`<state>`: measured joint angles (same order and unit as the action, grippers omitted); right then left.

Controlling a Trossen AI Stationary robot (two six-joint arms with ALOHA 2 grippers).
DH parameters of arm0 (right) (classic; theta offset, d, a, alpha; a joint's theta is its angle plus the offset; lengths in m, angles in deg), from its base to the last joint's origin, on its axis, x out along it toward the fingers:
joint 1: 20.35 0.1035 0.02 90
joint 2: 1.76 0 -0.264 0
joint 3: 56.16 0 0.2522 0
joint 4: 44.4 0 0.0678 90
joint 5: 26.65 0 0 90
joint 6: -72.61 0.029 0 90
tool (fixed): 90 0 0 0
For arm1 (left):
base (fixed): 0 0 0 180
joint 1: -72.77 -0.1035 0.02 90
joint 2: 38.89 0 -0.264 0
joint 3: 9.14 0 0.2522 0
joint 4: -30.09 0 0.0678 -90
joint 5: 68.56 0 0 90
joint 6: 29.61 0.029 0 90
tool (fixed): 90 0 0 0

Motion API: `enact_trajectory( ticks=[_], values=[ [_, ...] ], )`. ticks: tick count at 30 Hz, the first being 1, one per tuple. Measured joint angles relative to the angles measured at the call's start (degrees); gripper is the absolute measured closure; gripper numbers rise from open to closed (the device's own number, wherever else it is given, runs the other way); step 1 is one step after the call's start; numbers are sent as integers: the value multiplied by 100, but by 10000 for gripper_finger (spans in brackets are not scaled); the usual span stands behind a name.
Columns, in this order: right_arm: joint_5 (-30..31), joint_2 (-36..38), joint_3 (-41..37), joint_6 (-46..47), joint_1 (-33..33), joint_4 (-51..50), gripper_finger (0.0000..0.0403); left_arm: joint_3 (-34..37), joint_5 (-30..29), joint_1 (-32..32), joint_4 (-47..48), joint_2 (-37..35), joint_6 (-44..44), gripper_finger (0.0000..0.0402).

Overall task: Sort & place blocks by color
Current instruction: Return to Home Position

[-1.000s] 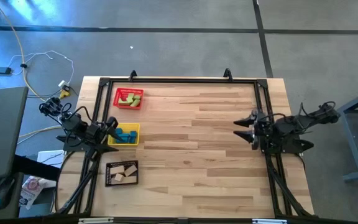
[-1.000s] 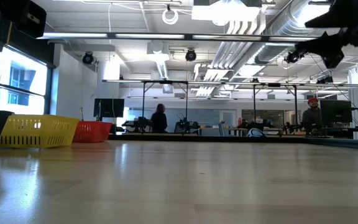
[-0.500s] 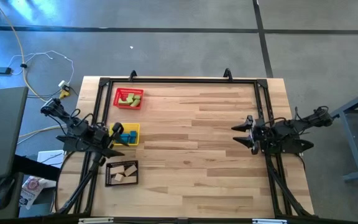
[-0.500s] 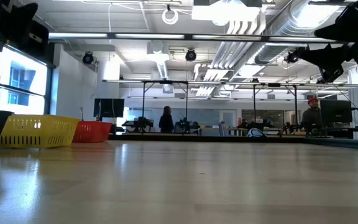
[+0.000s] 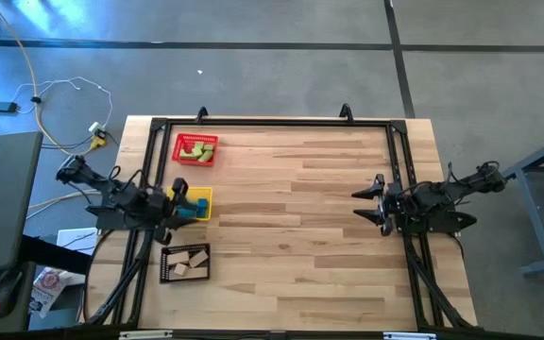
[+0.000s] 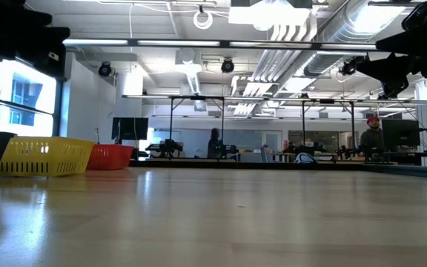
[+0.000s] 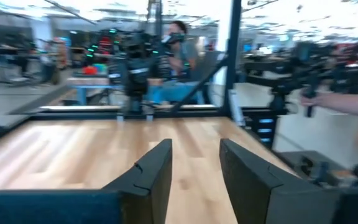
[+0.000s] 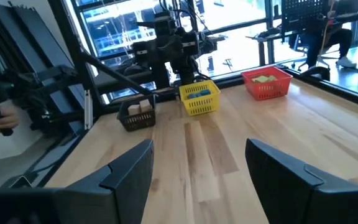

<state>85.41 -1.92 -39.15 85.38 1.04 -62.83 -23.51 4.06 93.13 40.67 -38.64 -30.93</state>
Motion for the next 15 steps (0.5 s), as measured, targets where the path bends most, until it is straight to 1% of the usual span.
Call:
enact_trajectory(
  ticks=[7, 10, 15],
  values=[
    [-28, -11, 0, -280, 0, -12, 163, -2, 213, -732, 32, 22, 474, 305],
    [-21, -11, 1, -410, 0, -14, 163, -2, 222, -895, 37, 22, 631, 312],
    [-21, -13, 2, -682, 0, -18, 163, -2, 222, -1001, 37, 22, 654, 316]
  ],
)
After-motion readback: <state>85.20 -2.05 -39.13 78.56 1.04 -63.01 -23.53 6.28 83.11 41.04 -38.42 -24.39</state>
